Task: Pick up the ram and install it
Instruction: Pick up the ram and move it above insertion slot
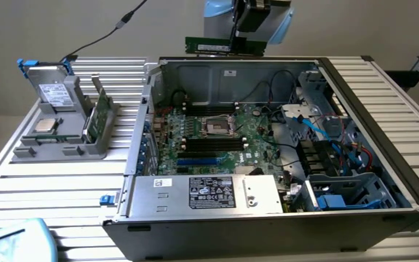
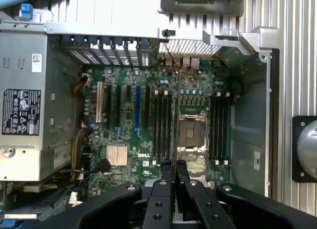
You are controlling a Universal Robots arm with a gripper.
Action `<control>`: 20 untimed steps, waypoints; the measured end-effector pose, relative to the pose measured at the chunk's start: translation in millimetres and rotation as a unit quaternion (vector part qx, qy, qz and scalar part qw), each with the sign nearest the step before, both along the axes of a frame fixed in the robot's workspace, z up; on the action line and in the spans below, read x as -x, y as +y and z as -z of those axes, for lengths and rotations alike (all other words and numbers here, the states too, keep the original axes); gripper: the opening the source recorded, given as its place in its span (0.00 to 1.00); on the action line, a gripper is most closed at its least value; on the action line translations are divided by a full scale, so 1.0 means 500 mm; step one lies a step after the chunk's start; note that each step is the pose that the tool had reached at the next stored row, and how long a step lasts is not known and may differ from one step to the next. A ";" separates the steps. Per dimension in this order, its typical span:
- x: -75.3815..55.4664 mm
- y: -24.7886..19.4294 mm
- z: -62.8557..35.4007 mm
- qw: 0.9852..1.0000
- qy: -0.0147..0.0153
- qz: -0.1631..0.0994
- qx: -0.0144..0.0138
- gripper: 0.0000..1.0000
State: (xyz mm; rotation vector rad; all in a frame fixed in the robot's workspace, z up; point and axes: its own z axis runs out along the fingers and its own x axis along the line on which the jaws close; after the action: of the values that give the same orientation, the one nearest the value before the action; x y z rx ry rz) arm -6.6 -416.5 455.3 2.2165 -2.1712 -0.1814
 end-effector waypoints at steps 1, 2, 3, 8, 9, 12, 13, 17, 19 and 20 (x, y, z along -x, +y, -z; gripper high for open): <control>0.000 0.0003 0.004 1.000 0.000 0.001 0.000 0.14; 0.000 0.0010 0.007 1.000 0.000 0.001 0.000 0.14; 0.000 0.0019 0.011 1.000 0.000 0.001 0.000 0.14; 0.000 0.0045 0.029 1.000 0.000 0.001 0.000 0.14; 0.000 0.0051 0.033 1.000 0.000 0.001 0.000 0.14; 0.000 0.0069 0.044 1.000 0.000 0.001 0.000 0.14; 0.000 0.0073 0.047 1.000 0.000 0.001 0.000 0.14; 0.000 0.0089 0.062 1.000 0.000 0.001 0.000 0.14; 0.000 0.0094 0.069 1.000 -0.001 0.001 0.000 0.14; 0.000 0.0094 0.073 1.000 -0.001 0.001 0.000 0.14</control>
State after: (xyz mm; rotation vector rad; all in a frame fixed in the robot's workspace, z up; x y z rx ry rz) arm -6.6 -411.8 418.9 2.2156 -2.1739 -0.1804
